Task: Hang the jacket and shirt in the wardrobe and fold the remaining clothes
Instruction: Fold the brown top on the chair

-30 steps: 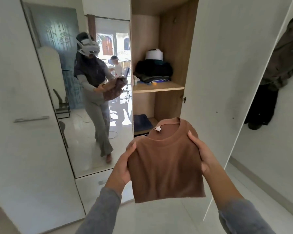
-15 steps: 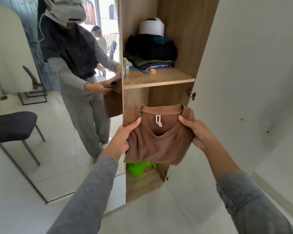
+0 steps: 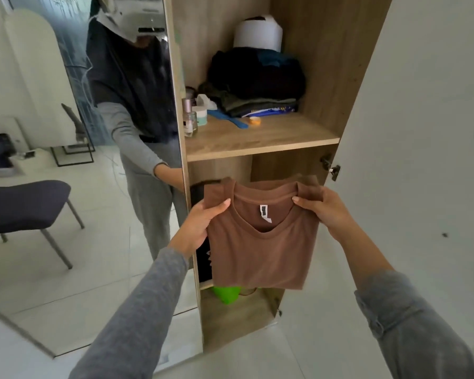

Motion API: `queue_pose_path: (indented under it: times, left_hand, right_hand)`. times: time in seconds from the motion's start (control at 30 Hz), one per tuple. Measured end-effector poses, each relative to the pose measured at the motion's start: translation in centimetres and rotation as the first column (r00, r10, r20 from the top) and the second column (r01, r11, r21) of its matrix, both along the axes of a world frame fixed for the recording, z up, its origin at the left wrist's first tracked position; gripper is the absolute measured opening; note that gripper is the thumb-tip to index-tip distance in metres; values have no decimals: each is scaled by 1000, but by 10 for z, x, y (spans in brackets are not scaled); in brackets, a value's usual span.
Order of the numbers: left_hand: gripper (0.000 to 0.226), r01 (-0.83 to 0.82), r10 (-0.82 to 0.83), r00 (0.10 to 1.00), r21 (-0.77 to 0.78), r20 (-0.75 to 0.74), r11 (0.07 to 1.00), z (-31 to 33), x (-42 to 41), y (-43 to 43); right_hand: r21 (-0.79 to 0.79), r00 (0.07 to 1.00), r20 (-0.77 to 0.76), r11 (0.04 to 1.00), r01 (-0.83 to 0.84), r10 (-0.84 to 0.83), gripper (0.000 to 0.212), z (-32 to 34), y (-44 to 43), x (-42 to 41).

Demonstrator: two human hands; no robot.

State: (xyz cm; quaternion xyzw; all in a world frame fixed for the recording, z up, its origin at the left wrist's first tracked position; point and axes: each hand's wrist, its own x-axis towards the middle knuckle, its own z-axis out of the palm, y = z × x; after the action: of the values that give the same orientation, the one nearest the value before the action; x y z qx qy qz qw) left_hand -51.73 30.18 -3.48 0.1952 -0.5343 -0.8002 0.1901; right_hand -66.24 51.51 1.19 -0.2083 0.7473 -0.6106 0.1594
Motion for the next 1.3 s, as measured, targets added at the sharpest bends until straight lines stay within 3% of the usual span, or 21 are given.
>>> queue_pose_path:
  times: [0.17, 0.37, 0.57, 0.63, 0.73, 0.8, 0.87, 0.97, 1.07, 1.17, 1.23, 1.3]
  left_hand:
    - [21, -38, 51, 992, -107, 120, 994, -24, -54, -8]
    - [43, -219, 233, 960, -101, 155, 970, -76, -108, -21]
    - [41, -420, 441, 864, -137, 244, 897, -116, -143, -52]
    - [37, -471, 502, 821, -173, 273, 865, -122, -153, -75]
    - [28, -486, 556, 801, -300, 222, 821, -123, -177, -116]
    - [27, -433, 539, 820, -406, 194, 805, -119, -197, -138]
    - [41, -347, 516, 839, -560, 173, 752, -126, -222, -153]
    - [52, -200, 449, 869, -686, 205, 700, -154, -243, -149]
    - [57, -101, 520, 720, -673, 459, 733, -226, -218, -132]
    - [62, 131, 459, 408, -548, 789, 826, -302, -168, -96]
    - [63, 299, 491, 245, -547, 836, 782, -329, -146, -81]
    - [63, 398, 571, 170, -586, 803, 706, -333, -139, -76]
  right_hand:
    - [233, 969, -210, 969, -76, 127, 45, -12, -11, -68]
    - [477, 912, -299, 872, -111, 279, 41, -41, -38, -126]
    - [567, 898, -183, 789, -237, 401, 33, -74, -85, -143]
    - [532, 891, -139, 792, -300, 432, 36, -88, -108, -139]
    - [318, 926, 5, 878, -359, 377, 40, -119, -138, -132]
    - [154, 968, 58, 956, -250, 244, 38, -146, -149, -136]
    - [43, 990, 121, 996, -78, 72, 38, -182, -155, -146]
    - [80, 962, 239, 990, 117, -133, 34, -254, -149, -153]
    - [297, 906, 372, 951, 89, -201, 24, -348, -136, -163]
    - [343, 813, 518, 935, 86, -265, 12, -398, -126, -173]
    - [283, 730, 614, 947, 151, -300, 26, -397, -127, -175]
    - [240, 656, 689, 951, 194, -308, 37, -396, -128, -178]
